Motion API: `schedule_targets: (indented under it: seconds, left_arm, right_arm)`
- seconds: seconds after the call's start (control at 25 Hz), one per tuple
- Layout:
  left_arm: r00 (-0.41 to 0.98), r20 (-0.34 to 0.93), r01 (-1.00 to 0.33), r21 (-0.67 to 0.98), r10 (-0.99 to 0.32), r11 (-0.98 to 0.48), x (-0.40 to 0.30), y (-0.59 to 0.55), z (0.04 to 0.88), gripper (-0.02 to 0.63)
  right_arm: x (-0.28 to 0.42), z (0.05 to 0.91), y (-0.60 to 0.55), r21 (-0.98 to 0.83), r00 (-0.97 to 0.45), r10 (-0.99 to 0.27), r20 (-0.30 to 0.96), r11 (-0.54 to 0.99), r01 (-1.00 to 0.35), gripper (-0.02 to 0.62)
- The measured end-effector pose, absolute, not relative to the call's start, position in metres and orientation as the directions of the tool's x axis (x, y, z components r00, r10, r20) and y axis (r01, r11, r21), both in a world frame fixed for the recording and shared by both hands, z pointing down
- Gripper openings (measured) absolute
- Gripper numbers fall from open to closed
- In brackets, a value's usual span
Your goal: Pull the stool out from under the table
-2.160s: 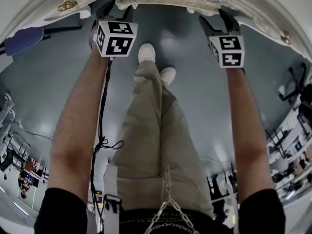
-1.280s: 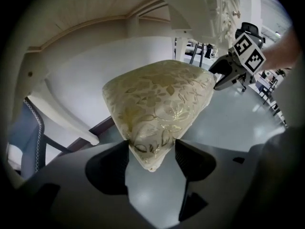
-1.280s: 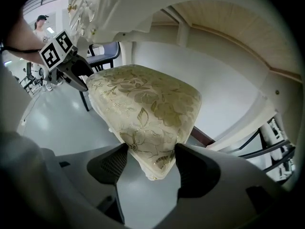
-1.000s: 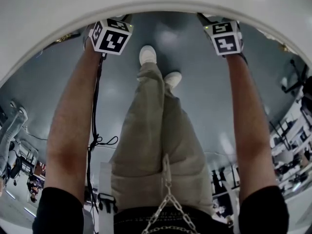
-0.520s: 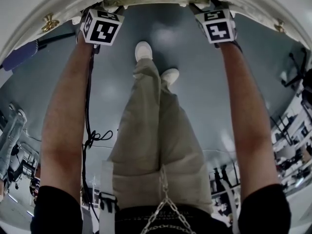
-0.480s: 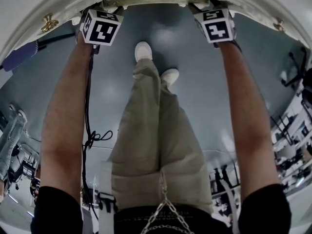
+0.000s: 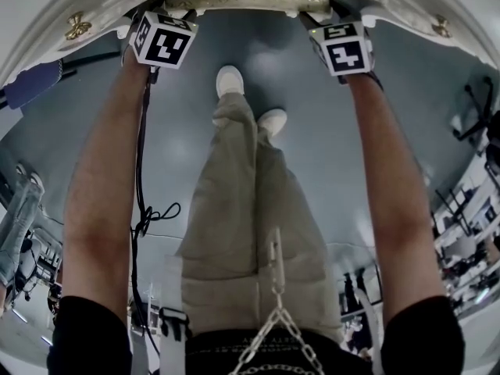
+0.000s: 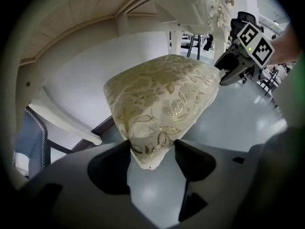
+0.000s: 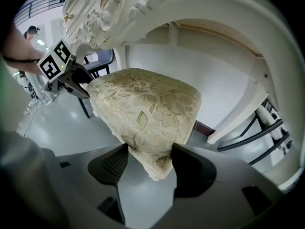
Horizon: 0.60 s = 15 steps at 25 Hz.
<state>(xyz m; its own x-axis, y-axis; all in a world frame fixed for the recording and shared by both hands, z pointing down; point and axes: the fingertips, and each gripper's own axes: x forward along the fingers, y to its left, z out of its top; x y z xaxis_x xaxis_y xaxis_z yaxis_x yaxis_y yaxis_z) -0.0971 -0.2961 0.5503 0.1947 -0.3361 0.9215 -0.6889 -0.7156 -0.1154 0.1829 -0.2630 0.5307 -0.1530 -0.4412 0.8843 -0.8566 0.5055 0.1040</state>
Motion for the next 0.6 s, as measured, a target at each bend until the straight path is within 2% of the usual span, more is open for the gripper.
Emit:
schedule_targets:
  seconds: [0.32, 0.6]
  left_arm:
    - [0.166, 0.920, -0.747, -0.119, -0.356, -0.655, -0.063, -0.249, 0.526, 0.285]
    - [0.153, 0.920, -0.815, -0.088, -0.360, -0.572, -0.091, -0.223, 0.543, 0.285]
  right_arm:
    - [0.219, 0.510, -0.243, 0.135, -0.175, -0.473, 0.864, 0.551, -0.824, 0.290]
    - [0.188, 0.525, -0.253, 0.140, -0.192, -0.434, 0.880, 0.623, -0.770, 0.290]
